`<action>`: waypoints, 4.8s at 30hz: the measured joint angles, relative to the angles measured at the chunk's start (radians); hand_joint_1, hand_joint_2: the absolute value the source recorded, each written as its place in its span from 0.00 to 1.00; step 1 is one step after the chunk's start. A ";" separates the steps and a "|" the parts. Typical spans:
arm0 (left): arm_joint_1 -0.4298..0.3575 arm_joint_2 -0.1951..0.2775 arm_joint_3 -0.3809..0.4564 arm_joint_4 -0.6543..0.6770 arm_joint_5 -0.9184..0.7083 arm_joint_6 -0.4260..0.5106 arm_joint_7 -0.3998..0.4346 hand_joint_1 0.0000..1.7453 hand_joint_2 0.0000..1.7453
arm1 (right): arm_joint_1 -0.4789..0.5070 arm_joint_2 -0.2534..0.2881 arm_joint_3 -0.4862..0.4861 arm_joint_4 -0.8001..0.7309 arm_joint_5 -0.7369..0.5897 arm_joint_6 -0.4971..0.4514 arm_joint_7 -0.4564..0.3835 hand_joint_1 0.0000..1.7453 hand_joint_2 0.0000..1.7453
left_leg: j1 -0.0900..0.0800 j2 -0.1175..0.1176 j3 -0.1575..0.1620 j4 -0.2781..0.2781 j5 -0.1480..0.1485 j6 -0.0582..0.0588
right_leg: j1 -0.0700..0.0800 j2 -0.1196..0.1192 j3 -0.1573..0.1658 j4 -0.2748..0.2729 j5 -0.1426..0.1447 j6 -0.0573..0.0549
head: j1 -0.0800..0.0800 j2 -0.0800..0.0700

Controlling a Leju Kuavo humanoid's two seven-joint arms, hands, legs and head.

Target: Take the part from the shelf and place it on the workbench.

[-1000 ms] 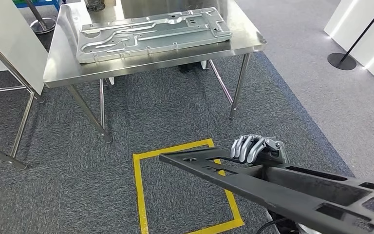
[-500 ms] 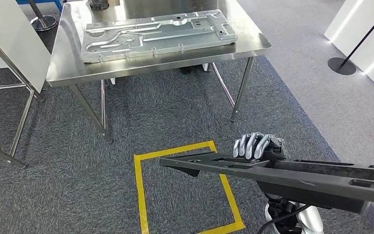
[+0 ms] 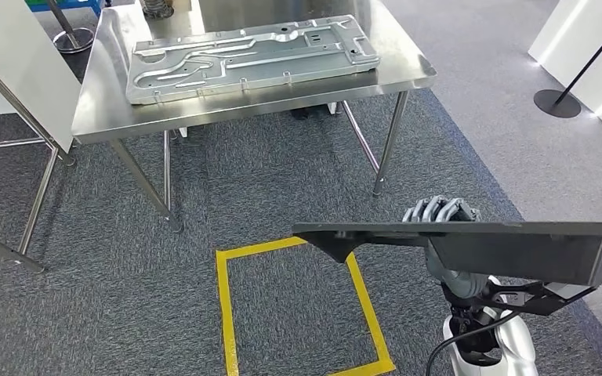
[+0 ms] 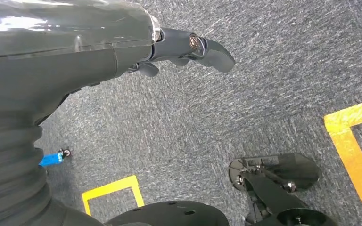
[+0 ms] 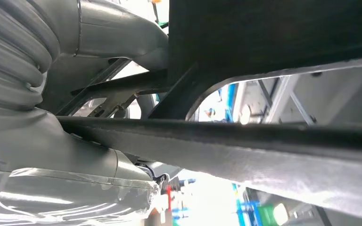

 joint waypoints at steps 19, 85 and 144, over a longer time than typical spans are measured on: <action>-0.001 -0.003 0.000 -0.001 -0.002 -0.006 -0.002 0.00 1.00 | -0.058 0.000 -0.077 0.090 -0.011 -0.005 0.050 0.75 1.00 | 0.001 0.004 0.002 -0.048 0.049 0.048 | 0.003 0.001 -0.113 0.265 -0.142 0.043 | 0.000 0.000; -0.003 -0.019 0.010 -0.005 -0.002 -0.004 0.002 0.00 1.00 | -0.098 -0.004 -0.099 0.179 0.006 0.016 0.052 0.75 1.00 | -0.001 0.002 0.045 -0.047 0.023 0.039 | -0.009 0.003 -0.078 0.127 -0.002 0.049 | 0.001 0.000; -0.008 -0.032 0.017 -0.007 -0.008 -0.014 0.002 0.00 1.00 | -0.128 -0.035 -0.124 0.207 0.012 0.015 0.069 0.75 1.00 | 0.002 0.006 0.054 -0.067 0.030 0.046 | -0.001 0.004 -0.135 0.269 -0.087 0.037 | -0.001 0.000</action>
